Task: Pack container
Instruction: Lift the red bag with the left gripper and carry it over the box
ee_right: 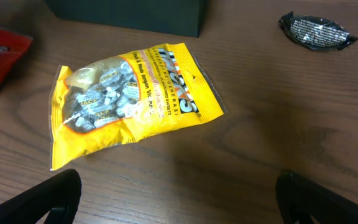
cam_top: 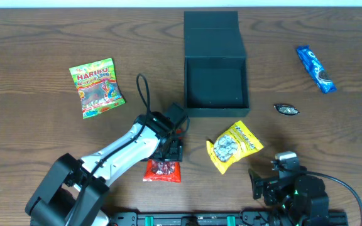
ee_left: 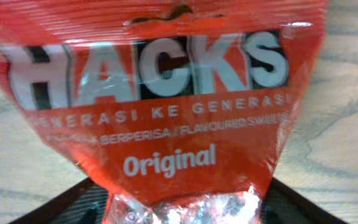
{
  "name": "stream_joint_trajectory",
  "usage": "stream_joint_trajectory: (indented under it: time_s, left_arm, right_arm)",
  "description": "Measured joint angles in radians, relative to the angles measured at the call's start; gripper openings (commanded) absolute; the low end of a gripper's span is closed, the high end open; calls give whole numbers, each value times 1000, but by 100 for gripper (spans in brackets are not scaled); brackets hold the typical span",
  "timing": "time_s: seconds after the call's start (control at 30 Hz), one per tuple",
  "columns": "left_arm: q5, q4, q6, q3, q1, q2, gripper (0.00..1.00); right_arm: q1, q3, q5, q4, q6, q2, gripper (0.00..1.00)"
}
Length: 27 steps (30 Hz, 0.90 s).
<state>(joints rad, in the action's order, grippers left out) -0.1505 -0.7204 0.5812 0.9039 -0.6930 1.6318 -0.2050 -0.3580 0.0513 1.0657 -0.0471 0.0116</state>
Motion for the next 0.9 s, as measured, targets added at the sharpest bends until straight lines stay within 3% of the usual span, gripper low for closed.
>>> stream_joint_trajectory:
  time_s: [0.17,0.5,0.7,0.9]
  left_arm:
    - [0,0,-1,1,0,0,45]
    - [0,-11,-8,18,0,0,38]
    - [0,-58,-29,49,0,1,18]
    - [0,-89,-39,66,0,1,7]
  right_arm:
    - [0,0,0,0,0,0,99]
    - [0,0,0,0,0,0,99]
    - [0,0,0,0,0,0,99]
    - [0,0,0,0,0,0,99]
